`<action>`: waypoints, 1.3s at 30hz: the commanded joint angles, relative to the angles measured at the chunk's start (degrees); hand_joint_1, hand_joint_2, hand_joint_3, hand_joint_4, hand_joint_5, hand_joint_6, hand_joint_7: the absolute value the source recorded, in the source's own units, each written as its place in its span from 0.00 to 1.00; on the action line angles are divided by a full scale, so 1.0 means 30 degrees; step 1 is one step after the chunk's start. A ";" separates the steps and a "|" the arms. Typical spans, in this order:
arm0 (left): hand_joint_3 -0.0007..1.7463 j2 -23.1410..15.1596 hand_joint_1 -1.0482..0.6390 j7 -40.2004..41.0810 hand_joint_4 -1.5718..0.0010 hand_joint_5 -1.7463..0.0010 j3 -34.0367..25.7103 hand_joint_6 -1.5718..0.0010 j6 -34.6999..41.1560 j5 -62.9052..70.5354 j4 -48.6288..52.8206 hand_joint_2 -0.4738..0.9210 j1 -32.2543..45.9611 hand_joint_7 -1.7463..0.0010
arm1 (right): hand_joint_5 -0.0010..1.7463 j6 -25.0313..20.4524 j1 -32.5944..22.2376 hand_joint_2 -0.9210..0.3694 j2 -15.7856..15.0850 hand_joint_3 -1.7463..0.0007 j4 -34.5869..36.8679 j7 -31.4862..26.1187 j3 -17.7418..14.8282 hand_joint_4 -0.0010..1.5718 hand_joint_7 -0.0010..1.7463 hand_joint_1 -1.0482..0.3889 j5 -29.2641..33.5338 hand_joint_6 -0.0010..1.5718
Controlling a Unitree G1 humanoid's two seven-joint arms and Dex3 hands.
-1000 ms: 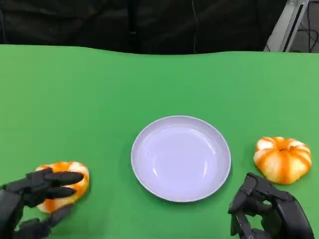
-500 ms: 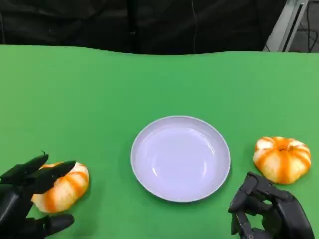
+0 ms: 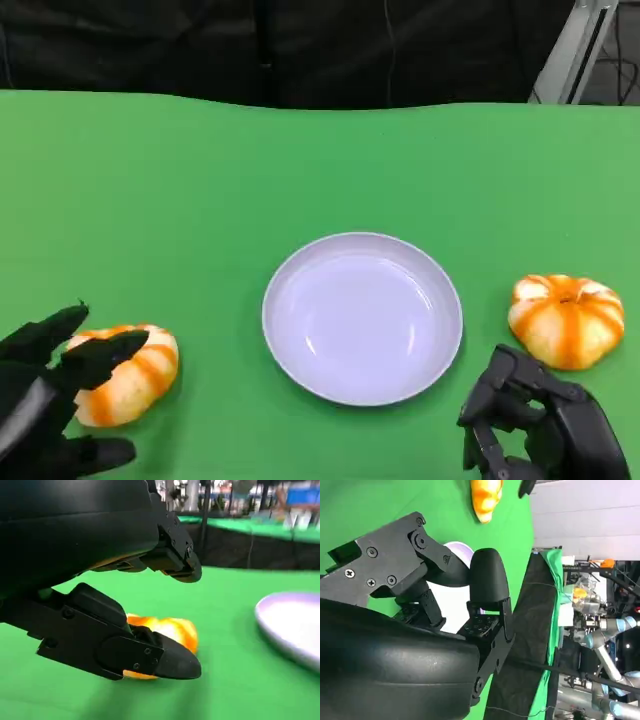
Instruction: Grasp the bread from the table and place it into the plate.
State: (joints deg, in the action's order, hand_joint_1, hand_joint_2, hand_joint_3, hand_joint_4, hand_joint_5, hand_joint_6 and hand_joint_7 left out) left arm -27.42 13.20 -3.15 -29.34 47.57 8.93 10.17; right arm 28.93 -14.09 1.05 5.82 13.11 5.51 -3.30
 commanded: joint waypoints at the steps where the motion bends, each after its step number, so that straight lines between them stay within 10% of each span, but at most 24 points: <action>1: 0.10 -0.0791 0.10 0.0358 0.80 0.98 0.0603 0.67 0.0578 0.0069 -0.0102 1.00 -0.0274 0.99 | 1.00 -0.0009 -0.0059 0.24 -0.0068 0.36 0.0015 -0.0090 -0.0057 0.52 0.89 0.64 -0.0196 0.48; 39: 0.13 -0.0929 0.09 0.2932 0.76 0.99 0.6459 0.67 0.3846 0.0897 0.8141 1.00 -0.6209 1.00 | 1.00 -0.0313 -0.0284 0.23 -0.0042 0.36 -0.0551 -0.0294 0.0037 0.52 0.89 0.64 -0.0101 0.48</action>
State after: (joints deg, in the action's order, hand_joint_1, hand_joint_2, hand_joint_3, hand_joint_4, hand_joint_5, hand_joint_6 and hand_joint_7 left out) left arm -29.48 21.07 15.30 -18.01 50.63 29.80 -5.71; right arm 28.65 -14.55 1.25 5.19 12.71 5.82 -3.29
